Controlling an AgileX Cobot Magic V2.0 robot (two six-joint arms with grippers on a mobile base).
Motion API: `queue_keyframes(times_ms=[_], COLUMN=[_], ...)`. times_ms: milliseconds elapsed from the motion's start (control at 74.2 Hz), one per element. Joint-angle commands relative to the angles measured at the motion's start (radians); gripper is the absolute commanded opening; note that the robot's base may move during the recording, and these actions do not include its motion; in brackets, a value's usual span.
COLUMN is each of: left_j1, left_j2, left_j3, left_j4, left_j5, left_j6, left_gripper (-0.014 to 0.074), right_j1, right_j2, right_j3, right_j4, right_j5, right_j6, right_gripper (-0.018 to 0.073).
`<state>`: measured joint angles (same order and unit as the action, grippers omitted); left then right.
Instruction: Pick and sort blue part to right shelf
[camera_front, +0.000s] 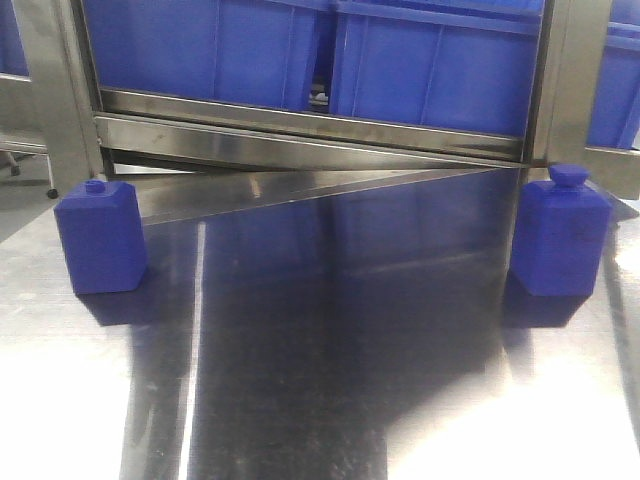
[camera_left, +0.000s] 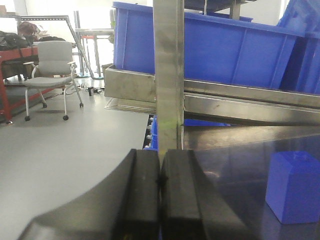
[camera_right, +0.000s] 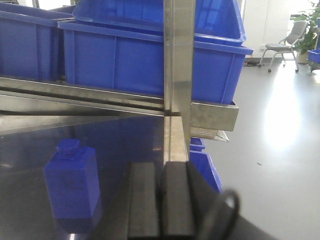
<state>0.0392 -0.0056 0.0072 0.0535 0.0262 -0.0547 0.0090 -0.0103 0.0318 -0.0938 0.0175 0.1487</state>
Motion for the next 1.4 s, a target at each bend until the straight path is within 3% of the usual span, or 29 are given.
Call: queue_keyframes(times_ms=[0, 364, 701, 822, 1011, 1159, 1240, 1388], left_j1=[0.000, 0.000, 0.000, 0.000, 0.000, -0.011, -0.042, -0.118], left_j2=[-0.020, -0.020, -0.018, 0.009, 0.172, 0.316, 0.400, 0.535], left_j3=[0.023, 0.023, -0.022, -0.168, -0.463, -0.630, -0.694, -0.768], left_j4=[0.003, 0.003, 0.003, 0.019, 0.001, -0.099, -0.159, -0.247], left_j5=[-0.093, -0.095, -0.253, -0.149, 0.138, 0.303, 0.386, 0.530], left_j6=[0.002, 0.002, 0.002, 0.002, 0.002, 0.002, 0.002, 0.004], left_gripper=[0.0125, 0.0125, 0.0125, 0.0126, 0.0147, 0.0312, 0.0419, 0.0525], right_j1=[-0.003, -0.003, -0.003, -0.003, -0.003, -0.003, -0.003, -0.003], right_j2=[-0.021, -0.021, -0.021, -0.021, -0.021, -0.021, -0.021, -0.021], right_j3=[-0.023, -0.023, -0.023, -0.023, -0.023, -0.023, -0.023, -0.023], right_j4=[-0.003, -0.003, -0.003, -0.003, -0.003, -0.003, -0.003, -0.003], right_j5=[-0.090, -0.090, -0.090, -0.090, -0.090, -0.090, -0.090, -0.090], right_j6=[-0.006, -0.006, -0.006, -0.006, -0.006, -0.006, -0.006, -0.006], right_gripper=[0.0060, 0.0060, 0.0060, 0.0060, 0.0060, 0.0060, 0.0060, 0.0060])
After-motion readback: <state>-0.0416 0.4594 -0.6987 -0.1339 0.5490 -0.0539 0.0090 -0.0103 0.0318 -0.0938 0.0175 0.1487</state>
